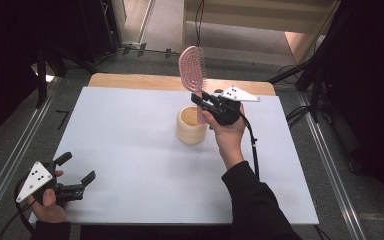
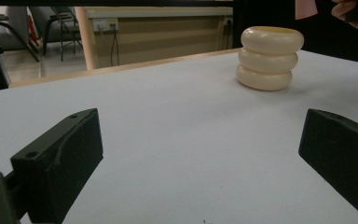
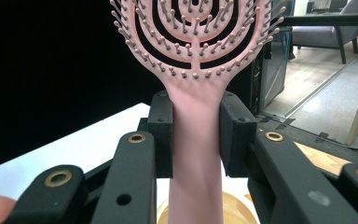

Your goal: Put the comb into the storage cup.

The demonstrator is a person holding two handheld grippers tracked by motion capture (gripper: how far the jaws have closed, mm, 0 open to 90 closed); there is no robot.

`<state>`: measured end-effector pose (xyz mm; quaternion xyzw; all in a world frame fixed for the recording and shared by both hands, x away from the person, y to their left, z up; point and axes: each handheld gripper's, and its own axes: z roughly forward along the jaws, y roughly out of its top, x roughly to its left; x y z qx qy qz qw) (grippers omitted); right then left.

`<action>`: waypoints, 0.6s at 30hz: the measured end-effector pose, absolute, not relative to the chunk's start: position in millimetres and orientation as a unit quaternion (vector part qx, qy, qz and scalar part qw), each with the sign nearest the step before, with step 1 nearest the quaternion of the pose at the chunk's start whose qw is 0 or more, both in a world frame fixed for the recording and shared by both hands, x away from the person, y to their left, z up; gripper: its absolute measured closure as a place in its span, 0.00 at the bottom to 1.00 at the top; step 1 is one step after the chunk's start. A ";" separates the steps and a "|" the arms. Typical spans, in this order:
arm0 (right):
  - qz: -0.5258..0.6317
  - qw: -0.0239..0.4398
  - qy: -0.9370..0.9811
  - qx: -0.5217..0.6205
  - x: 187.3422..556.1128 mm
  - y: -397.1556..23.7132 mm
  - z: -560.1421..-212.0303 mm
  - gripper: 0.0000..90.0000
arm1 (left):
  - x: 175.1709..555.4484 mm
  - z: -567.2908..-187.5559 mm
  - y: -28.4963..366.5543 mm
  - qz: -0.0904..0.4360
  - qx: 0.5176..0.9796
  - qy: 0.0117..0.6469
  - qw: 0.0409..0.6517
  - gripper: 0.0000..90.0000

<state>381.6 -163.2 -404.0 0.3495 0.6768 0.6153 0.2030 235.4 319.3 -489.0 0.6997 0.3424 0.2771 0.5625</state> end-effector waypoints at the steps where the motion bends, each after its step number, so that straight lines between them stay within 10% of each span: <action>1: 0.615 0.204 0.677 0.350 382.5 -162.5 -404.0 0.76 | 235.4 -489.1 319.2 0.277 0.700 0.342 0.563 0.00; 18: 0.615 0.199 0.677 0.351 400.6 -150.3 -417.3 0.76 | 235.3 -489.2 319.6 0.276 0.699 0.343 0.564 0.00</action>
